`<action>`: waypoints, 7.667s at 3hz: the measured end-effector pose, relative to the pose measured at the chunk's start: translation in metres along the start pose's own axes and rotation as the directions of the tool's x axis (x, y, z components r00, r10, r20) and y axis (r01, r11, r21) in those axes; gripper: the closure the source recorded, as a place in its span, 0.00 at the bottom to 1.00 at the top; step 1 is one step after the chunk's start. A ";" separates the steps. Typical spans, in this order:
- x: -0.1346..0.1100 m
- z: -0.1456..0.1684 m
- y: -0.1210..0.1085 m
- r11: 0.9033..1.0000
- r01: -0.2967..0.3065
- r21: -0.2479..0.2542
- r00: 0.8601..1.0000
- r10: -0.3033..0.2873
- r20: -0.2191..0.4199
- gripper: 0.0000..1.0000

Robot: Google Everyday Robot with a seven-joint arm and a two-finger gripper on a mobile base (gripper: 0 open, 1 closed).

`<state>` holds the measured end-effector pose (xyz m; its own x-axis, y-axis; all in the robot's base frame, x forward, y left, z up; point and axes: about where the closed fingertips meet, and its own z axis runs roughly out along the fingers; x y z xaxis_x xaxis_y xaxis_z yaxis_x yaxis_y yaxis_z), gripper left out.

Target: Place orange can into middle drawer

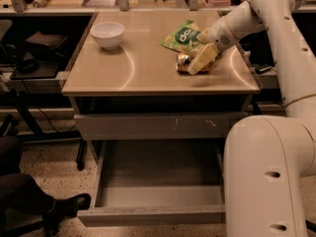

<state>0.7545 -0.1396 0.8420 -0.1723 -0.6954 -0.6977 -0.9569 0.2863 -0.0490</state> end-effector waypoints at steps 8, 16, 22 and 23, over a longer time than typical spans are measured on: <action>-0.034 -0.111 0.069 0.987 -0.008 0.160 0.999 0.000 0.050 1.00; 0.071 -0.013 0.234 0.992 -0.105 0.070 0.994 0.103 0.028 1.00; 0.127 0.187 0.215 0.957 -0.044 0.286 0.996 0.063 -0.058 1.00; 0.172 0.195 0.222 0.958 -0.102 0.270 0.994 0.108 -0.008 1.00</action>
Offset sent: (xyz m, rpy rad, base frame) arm 0.0000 0.0000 0.0000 0.0000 0.0000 0.0000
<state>0.5577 -0.0673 0.5717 -0.2766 -0.6654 -0.6934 -0.8356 0.5228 -0.1685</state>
